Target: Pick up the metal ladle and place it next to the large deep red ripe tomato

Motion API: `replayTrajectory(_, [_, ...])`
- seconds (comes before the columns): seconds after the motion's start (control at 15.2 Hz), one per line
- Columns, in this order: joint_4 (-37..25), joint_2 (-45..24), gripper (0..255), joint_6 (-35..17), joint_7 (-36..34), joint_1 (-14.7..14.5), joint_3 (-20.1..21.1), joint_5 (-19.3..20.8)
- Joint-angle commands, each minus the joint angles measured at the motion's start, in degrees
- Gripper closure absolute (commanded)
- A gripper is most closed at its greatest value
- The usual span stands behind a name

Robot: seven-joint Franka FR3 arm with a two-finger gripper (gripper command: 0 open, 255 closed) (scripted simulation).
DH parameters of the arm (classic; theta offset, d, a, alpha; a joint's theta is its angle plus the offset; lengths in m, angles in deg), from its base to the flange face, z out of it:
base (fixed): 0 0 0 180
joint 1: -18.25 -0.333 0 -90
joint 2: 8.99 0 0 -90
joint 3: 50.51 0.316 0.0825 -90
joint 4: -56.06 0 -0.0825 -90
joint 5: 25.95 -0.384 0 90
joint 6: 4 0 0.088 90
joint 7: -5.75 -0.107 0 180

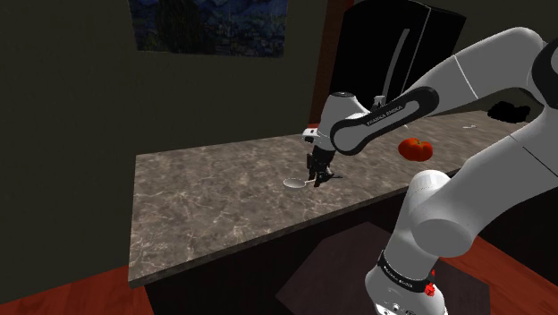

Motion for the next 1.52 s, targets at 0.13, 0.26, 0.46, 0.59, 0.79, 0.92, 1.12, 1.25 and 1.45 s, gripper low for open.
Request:
replayTrajectory(0.13, [0.0,0.0,255,0.0,0.0,0.0,0.0,0.0])
replayTrajectory(0.26, [0.0,0.0,255,0.0,0.0,0.0,0.0,0.0])
replayTrajectory(0.46, [0.0,0.0,255,0.0,0.0,0.0,0.0,0.0])
replayTrajectory(0.59, [-0.71,1.52,255,2.21,0.01,0.09,0.58,-0.26])
replayTrajectory(0.79, [-1.88,3.6,255,5.44,0.05,0.16,1.44,-0.72])
replayTrajectory(0.92, [-2.73,4.85,255,7.52,0.09,0.16,1.99,-1.06])
replayTrajectory(1.12, [-4.11,6.51,255,10.55,0.16,0.13,2.8,-1.6])
replayTrajectory(1.25, [-5.09,7.49,255,12.5,0.22,0.08,3.32,-1.98])
replayTrajectory(1.45, [-6.66,8.77,255,15.34,0.31,-0.04,4.08,-2.55])
